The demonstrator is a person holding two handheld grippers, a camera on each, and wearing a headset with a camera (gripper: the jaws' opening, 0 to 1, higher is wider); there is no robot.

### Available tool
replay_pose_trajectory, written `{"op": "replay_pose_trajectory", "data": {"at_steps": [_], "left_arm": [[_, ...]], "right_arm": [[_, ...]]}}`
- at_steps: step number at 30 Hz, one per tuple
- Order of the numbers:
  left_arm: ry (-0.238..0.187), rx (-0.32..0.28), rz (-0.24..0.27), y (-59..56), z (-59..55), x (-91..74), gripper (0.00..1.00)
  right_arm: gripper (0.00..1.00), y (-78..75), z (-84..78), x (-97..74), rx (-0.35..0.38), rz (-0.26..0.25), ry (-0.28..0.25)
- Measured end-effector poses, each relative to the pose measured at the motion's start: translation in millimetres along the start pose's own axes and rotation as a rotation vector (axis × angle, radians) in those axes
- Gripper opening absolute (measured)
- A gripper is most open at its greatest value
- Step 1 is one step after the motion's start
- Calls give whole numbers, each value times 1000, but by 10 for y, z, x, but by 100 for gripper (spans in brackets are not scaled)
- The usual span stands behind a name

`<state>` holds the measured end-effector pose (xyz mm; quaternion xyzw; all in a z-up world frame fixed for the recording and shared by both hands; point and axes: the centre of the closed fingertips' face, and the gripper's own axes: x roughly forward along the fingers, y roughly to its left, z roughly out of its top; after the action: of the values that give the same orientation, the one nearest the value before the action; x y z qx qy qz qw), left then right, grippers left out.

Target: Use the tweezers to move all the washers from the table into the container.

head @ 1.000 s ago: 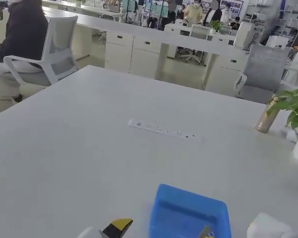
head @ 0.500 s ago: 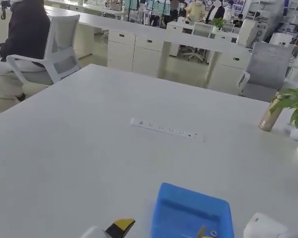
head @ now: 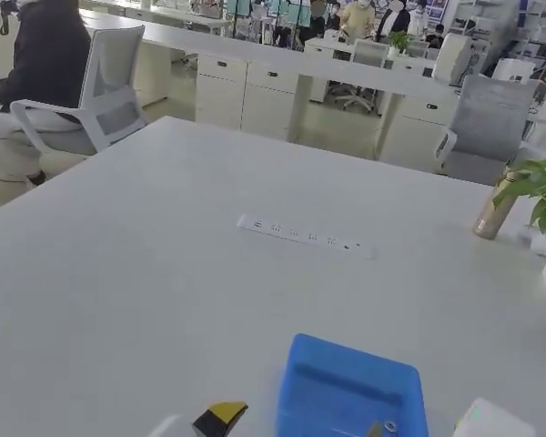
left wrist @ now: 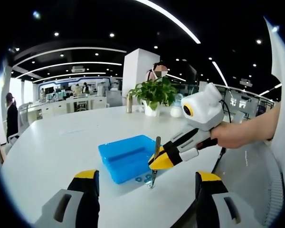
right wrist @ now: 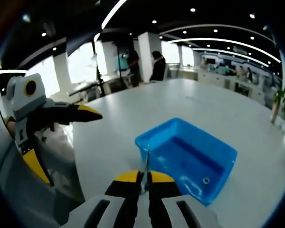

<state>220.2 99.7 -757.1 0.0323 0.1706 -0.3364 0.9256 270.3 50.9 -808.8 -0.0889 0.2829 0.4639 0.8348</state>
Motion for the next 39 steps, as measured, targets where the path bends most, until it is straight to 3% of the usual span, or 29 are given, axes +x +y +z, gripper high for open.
{"op": "replay_pose_trajectory", "data": {"at_steps": [11,13,14,19,39], "left_arm": [[7,7,-2,-11,-9,-1,83],[10,10,-3,-13,-12,-1,83],[9,11,-3,-13,-10,-1,83],[9,13,-1,-11,-8,-2,83],[-4,0,-4,-20,14,-9,83]], "right_arm": [[3,51,38,51,-16,-24,-13],[3,29,-5,37,-78,-47,30],[3,22,26,41,-112,-58,17],[3,83,13,47,-101,-32,23],[2,12,38,-77,-6,-56,-2]]}}
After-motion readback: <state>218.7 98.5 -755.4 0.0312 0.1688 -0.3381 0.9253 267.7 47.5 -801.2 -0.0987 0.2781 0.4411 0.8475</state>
